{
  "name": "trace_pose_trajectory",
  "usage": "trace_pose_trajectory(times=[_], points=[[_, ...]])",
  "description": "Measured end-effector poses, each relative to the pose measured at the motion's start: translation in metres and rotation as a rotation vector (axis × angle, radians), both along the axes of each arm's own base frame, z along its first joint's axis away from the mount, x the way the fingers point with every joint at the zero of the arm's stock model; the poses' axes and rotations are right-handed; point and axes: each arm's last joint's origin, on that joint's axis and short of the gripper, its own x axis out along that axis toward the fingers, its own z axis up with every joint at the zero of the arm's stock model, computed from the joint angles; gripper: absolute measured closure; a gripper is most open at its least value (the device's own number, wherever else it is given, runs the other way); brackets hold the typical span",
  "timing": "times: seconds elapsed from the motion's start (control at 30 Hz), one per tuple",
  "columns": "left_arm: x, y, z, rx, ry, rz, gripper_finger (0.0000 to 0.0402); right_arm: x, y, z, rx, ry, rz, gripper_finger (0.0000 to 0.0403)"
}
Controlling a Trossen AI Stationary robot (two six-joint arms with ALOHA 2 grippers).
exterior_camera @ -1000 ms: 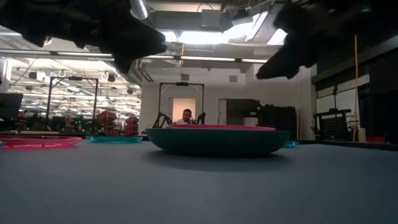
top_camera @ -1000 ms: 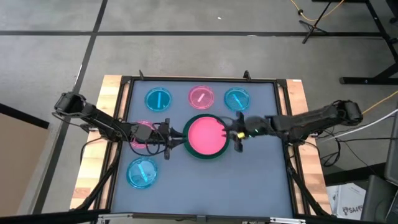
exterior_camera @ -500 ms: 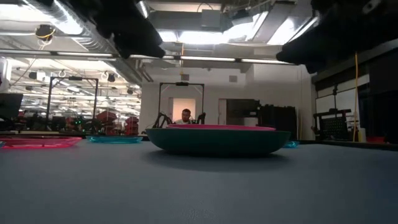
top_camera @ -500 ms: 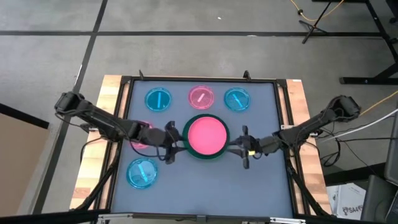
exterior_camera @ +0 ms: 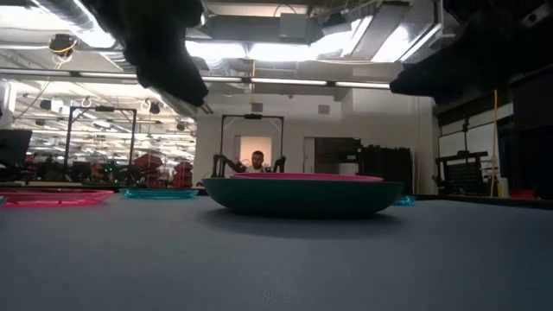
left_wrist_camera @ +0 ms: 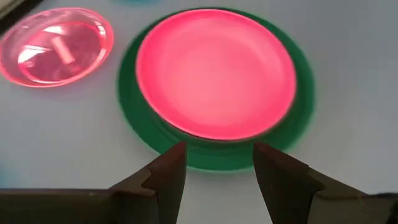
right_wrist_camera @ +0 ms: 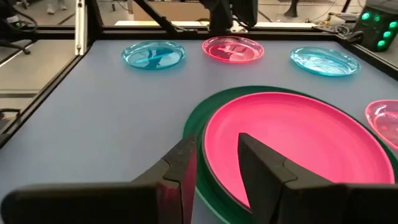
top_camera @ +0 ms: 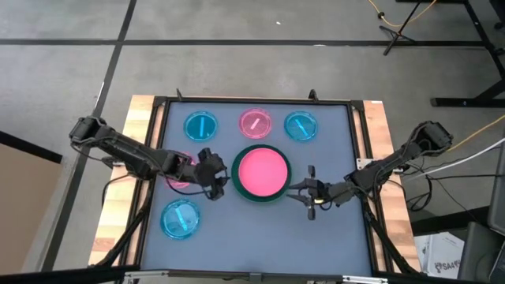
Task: Stack plastic plates
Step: Stack the light pink plate on the pink plate
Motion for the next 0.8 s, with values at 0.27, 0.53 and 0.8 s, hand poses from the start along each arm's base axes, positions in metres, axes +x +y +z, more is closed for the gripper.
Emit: trace_pose_trajectory(times=[0.27, 0.53, 0.8], points=[[-0.011, 0.001, -0.011, -0.156, 0.169, -0.018, 0.0222, 0.002, 0.001, -0.009, 0.044, 0.039, -0.014, 0.0295], [-0.041, -0.018, -0.029, -0.183, 0.430, 0.079, 0.0222, 0.007, 0.004, -0.018, -0.017, 0.038, -0.021, 0.0295], [-0.056, -0.028, -0.057, -0.085, 0.647, 0.112, 0.0222, 0.008, 0.004, -0.021, -0.027, 0.044, -0.030, 0.0295]])
